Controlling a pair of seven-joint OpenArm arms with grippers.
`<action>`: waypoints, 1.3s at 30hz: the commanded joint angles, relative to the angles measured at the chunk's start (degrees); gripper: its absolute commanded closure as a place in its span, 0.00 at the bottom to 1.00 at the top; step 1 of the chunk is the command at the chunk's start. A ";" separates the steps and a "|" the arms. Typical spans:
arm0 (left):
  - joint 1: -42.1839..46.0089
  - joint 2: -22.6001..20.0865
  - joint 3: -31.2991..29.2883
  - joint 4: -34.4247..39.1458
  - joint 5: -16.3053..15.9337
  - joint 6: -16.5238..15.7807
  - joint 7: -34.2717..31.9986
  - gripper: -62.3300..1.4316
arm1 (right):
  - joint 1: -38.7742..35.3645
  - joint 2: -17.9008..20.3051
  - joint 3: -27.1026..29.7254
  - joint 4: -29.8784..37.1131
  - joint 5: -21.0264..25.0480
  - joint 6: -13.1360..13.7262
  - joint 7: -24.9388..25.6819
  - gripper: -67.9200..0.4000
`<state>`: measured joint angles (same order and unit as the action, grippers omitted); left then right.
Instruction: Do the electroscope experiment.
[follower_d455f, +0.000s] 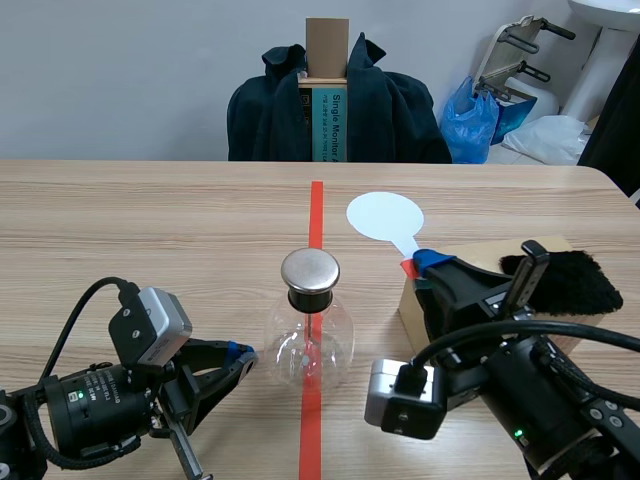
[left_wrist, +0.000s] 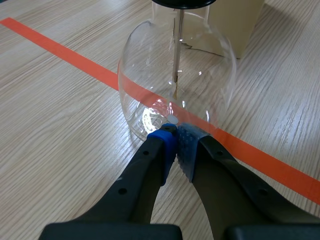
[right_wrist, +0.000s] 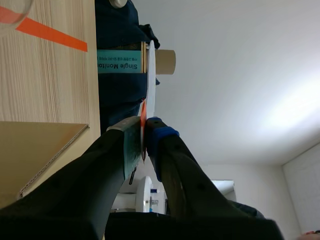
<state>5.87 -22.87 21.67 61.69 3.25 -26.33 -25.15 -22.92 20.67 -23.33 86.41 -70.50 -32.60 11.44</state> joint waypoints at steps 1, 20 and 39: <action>-0.17 0.13 -0.31 0.87 -0.39 0.15 -0.76 0.93 | -0.13 0.76 0.55 0.46 0.20 -0.79 -0.66 0.98; -0.17 0.13 -0.31 0.87 -0.39 0.15 -0.76 0.93 | -0.17 0.79 0.48 0.46 0.15 -0.76 13.40 0.98; -0.17 0.13 -0.31 0.87 -0.39 0.15 -0.74 0.93 | -0.28 0.79 0.48 0.46 0.15 -0.76 20.04 0.98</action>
<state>5.87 -22.87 21.67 61.69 3.25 -26.33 -25.15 -22.92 20.67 -23.33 86.41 -70.57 -32.60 31.48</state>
